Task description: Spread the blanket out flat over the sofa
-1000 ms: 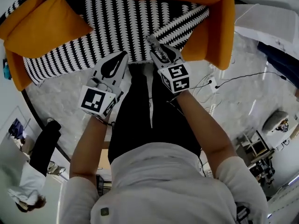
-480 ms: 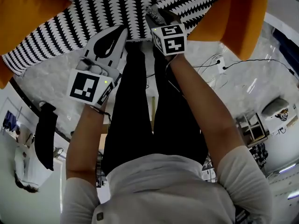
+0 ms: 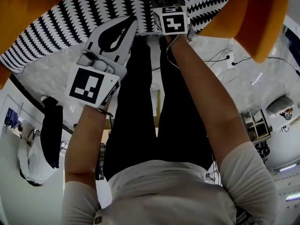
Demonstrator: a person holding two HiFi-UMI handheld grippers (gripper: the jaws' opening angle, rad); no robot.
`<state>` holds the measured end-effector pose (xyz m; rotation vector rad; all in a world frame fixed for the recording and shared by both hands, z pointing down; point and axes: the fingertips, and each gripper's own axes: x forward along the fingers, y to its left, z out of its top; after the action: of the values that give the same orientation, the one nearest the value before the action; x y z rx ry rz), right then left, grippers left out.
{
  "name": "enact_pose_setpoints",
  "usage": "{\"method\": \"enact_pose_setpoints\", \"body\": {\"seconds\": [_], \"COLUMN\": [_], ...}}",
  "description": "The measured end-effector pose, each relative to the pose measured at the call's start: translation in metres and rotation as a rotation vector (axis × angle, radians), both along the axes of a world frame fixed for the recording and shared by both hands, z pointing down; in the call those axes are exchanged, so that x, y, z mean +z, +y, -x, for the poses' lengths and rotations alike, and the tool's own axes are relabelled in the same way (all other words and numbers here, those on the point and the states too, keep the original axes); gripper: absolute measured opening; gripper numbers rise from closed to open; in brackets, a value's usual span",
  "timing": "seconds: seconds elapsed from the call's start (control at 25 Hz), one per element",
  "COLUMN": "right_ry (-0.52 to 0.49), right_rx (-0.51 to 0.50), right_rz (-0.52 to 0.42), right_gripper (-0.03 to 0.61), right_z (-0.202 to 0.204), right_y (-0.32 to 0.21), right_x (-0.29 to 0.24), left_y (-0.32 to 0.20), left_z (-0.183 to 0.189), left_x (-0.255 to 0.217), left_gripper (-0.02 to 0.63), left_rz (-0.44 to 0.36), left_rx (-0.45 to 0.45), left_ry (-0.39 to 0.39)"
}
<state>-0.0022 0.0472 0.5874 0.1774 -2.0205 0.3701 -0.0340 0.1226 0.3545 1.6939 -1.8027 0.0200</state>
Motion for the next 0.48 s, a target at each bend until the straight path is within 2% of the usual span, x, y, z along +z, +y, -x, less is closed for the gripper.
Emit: {"method": "enact_pose_setpoints", "body": {"seconds": [0.04,0.16,0.28,0.48], "right_ry": [0.008,0.017,0.013,-0.014], "right_rx": [-0.008,-0.015,-0.029,-0.022], "right_rz": [-0.018,-0.067,-0.069,-0.107], "right_gripper": [0.198,0.109,0.054,0.04], "right_z": [0.003,0.01,0.005,-0.02], "right_y": [0.0,-0.004,-0.006,-0.037], "right_x": [-0.002,-0.01,-0.011,-0.012], "left_y": [0.002,0.006,0.004,-0.027], "left_z": [0.002,0.007,0.001,-0.022], "left_x": [-0.001,-0.005,-0.004,0.01], "left_gripper": [0.009,0.009,0.009,0.009], "left_rz": [0.003,0.009,0.02,-0.014], "left_rx": [0.001,0.014,0.025,0.063], "left_ry": [0.002,0.0,0.0,0.008]}}
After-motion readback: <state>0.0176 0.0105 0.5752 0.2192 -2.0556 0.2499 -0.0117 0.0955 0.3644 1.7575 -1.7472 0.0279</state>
